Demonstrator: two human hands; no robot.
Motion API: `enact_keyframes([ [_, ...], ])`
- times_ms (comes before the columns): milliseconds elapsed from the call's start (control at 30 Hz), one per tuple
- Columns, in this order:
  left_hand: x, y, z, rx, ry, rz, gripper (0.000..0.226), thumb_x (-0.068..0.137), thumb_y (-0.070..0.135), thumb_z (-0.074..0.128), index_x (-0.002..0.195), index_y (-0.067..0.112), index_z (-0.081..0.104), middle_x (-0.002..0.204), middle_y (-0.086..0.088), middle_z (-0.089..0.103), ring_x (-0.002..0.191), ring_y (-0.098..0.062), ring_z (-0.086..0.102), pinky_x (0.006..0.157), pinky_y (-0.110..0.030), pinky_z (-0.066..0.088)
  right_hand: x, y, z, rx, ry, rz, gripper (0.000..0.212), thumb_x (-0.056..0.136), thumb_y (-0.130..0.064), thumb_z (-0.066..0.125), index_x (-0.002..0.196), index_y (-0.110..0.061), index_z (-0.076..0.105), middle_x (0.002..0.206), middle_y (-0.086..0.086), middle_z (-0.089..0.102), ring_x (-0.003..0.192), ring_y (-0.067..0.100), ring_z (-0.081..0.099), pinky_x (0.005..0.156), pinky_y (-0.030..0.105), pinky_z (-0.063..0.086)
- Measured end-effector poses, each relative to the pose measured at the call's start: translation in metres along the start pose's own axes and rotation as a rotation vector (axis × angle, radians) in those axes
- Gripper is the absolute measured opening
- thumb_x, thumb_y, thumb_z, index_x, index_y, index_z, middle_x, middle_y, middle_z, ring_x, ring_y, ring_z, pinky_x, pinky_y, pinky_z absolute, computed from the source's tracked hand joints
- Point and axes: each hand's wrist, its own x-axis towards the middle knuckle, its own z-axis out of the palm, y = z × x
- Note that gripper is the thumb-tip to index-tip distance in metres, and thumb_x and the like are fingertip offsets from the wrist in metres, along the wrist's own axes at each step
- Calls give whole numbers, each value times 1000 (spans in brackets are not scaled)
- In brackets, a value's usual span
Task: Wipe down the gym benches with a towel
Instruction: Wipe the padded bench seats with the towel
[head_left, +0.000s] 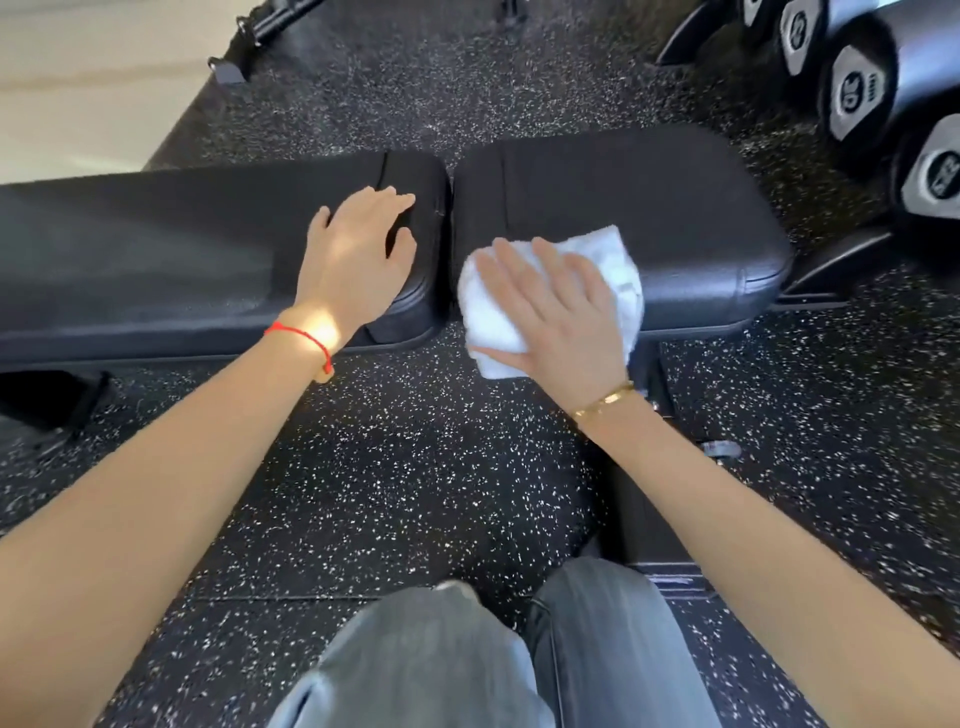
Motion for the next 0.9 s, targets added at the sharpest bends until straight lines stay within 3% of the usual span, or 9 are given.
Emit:
enact_keyframes([
  [133,-1,5,-3,2,8,3,46,99,31,37,139,18,53,146,-6,52,140,-25,40,114,-54,30,-39,52,-16,-24,-1,234,80,89,-77,47,145,-21,49,150,0,50,134,30,48,111,45,27],
  [233,-6,17,2,30,4,-43,47,100,34,39,143,17,49,151,-6,45,145,-26,33,118,-54,21,-35,51,-20,14,-32,347,82,88,-79,46,145,-20,49,149,0,51,137,31,42,113,49,24],
  [367,-10,28,5,32,56,-73,47,99,36,41,141,16,50,149,-8,47,144,-28,33,117,-57,20,-6,10,-9,4,-63,147,80,86,-75,53,146,-22,48,148,-3,51,134,30,49,112,49,29],
  [500,-10,40,4,20,80,-48,48,96,39,41,137,18,52,143,-7,52,138,-28,40,115,-58,24,-23,39,-16,15,-63,83,78,90,-74,49,149,-23,44,153,-2,46,136,29,48,113,45,30],
  [700,-2,82,15,0,20,49,51,97,42,35,141,21,49,145,-3,50,138,-23,40,116,-55,24,-51,96,-31,69,-88,428,83,87,-81,43,144,-21,50,148,0,51,138,33,42,115,51,25],
  [767,-1,88,22,-5,-12,47,49,99,41,36,143,22,47,149,-3,45,141,-22,37,117,-57,18,-40,77,-28,45,-92,378,82,87,-80,43,145,-22,49,149,-1,50,138,32,43,116,53,23],
  [900,-2,88,26,13,20,42,53,96,46,31,142,25,49,149,0,45,139,-18,38,116,-57,17,-41,79,-26,27,-105,102,79,90,-76,46,149,-23,44,153,-1,46,138,30,45,117,49,28],
])
